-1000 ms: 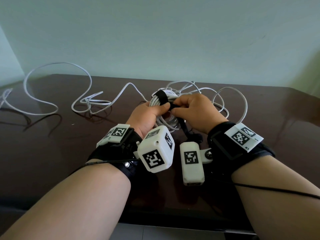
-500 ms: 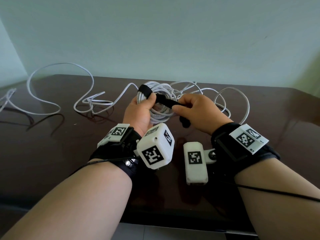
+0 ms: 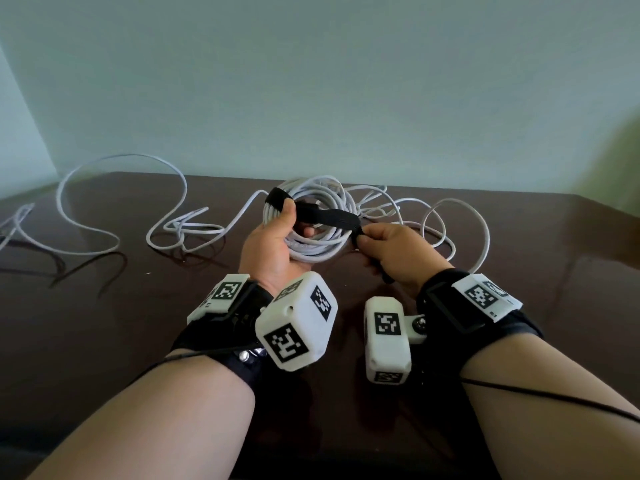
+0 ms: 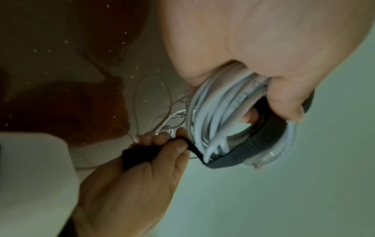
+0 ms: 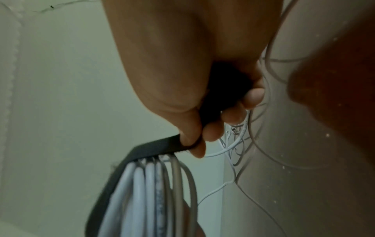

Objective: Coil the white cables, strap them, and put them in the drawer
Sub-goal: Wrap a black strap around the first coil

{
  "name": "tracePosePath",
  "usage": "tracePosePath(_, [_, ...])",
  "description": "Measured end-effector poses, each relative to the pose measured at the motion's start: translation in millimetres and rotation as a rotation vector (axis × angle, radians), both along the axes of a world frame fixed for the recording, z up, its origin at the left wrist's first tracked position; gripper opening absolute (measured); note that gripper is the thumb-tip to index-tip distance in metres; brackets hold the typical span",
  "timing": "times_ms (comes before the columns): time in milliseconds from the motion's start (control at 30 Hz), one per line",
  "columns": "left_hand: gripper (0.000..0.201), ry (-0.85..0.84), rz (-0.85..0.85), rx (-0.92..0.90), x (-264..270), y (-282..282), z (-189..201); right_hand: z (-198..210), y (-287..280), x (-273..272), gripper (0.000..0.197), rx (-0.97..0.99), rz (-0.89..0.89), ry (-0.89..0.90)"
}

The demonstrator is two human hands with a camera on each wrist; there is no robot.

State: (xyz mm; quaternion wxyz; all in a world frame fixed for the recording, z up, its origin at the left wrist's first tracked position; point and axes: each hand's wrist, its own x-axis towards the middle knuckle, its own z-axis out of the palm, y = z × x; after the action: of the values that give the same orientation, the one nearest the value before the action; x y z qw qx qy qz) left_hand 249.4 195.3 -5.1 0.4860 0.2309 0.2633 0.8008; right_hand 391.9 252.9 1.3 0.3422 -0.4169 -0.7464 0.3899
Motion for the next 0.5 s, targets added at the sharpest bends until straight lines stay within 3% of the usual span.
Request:
tracePosePath(133, [0.050,0.034,-0.112,0.074,-3.5,2.5,-2.1,-1.6,0.1,-3.5,0.018,-0.059,0.053,0.028])
tracePosePath(333, [0.029,0.135,-0.236,0.182,0.4,-3.7,-1.4,0.1,-6.0,1.4,0.027,-0.119,0.092,0.082])
tracePosePath(433, [0.031,0.108,-0.352,0.169,-0.6,-5.0,-2.4,3.5,-9.1,0.0,0.020,-0.118,0.139,-0.085])
tracePosePath(500, [0.032,0.167,-0.423,0.112,1.5,-8.3,-1.6,5.1,-12.5,0.0,0.029,-0.064,0.143,-0.162])
